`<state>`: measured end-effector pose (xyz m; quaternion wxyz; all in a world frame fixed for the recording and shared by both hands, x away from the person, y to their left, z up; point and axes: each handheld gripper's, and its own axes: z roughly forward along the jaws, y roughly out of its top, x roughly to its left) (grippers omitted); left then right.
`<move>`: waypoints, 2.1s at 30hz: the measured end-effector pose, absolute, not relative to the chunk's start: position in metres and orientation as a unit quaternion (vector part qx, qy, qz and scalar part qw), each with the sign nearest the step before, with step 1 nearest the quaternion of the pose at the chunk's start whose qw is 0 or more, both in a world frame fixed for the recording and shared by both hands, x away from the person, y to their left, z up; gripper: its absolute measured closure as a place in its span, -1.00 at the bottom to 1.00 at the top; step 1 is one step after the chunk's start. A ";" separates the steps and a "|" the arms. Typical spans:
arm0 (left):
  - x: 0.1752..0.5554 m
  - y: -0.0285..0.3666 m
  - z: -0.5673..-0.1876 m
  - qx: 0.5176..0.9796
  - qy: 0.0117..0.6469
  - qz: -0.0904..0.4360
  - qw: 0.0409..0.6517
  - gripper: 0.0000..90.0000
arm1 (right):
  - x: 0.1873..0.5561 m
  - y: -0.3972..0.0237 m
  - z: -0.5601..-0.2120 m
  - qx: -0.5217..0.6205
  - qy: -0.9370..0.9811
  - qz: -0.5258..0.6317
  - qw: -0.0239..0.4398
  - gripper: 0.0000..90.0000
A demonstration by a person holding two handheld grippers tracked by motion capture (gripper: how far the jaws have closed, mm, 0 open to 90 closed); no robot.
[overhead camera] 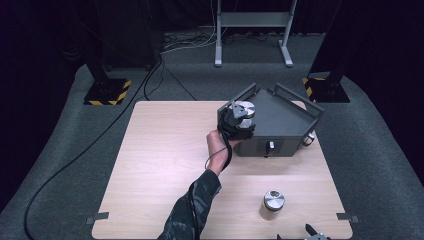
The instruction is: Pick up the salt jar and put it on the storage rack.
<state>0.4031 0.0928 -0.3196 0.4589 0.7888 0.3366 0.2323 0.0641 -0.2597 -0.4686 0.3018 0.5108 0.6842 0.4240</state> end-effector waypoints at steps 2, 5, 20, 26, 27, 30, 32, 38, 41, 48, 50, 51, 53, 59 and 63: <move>0.405 0.091 -0.319 0.789 0.337 0.232 0.459 -0.30 | 0.064 -0.259 -0.468 0.510 0.685 0.424 0.302 -1.00; 0.408 0.088 -0.319 0.791 0.337 0.230 0.456 -0.30 | 0.064 -0.260 -0.468 0.510 0.685 0.425 0.301 -1.00; 0.420 0.080 -0.322 0.790 0.343 0.230 0.453 -0.30 | 0.065 -0.261 -0.470 0.510 0.685 0.427 0.297 -1.00; 0.426 0.079 -0.326 0.786 0.352 0.220 0.458 -0.30 | 0.065 -0.262 -0.469 0.511 0.685 0.427 0.296 -1.00; 0.427 0.079 -0.326 0.785 0.353 0.218 0.460 -0.30 | 0.065 -0.262 -0.469 0.511 0.685 0.427 0.296 -1.00; 0.428 0.077 -0.328 0.785 0.352 0.219 0.460 -0.30 | 0.065 -0.262 -0.470 0.511 0.685 0.427 0.297 -1.00; 0.429 0.076 -0.328 0.787 0.352 0.218 0.458 -0.30 | 0.065 -0.262 -0.470 0.511 0.684 0.428 0.297 -1.00; 0.431 0.073 -0.332 0.787 0.354 0.215 0.457 -0.30 | 0.065 -0.263 -0.470 0.511 0.684 0.427 0.297 -1.00; 0.431 0.073 -0.335 0.785 0.357 0.215 0.458 -0.30 | 0.065 -0.263 -0.470 0.512 0.683 0.428 0.297 -1.00; 0.433 0.073 -0.342 0.781 0.365 0.206 0.462 -0.30 | 0.065 -0.263 -0.470 0.510 0.684 0.428 0.297 -1.00; 0.433 0.072 -0.344 0.782 0.366 0.207 0.460 -0.30 | 0.065 -0.263 -0.470 0.510 0.684 0.428 0.298 -1.00; 0.433 0.073 -0.345 0.780 0.366 0.207 0.463 -0.30 | 0.065 -0.263 -0.470 0.511 0.684 0.427 0.297 -1.00; 0.433 0.074 -0.346 0.779 0.366 0.207 0.465 -0.30 | 0.065 -0.263 -0.470 0.510 0.685 0.427 0.297 -1.00; 0.430 0.071 -0.349 0.778 0.362 0.220 0.464 -0.30 | 0.065 -0.262 -0.470 0.511 0.684 0.427 0.298 -1.00; 0.428 0.072 -0.352 0.776 0.360 0.222 0.468 -0.30 | 0.064 -0.262 -0.470 0.511 0.684 0.427 0.298 -1.00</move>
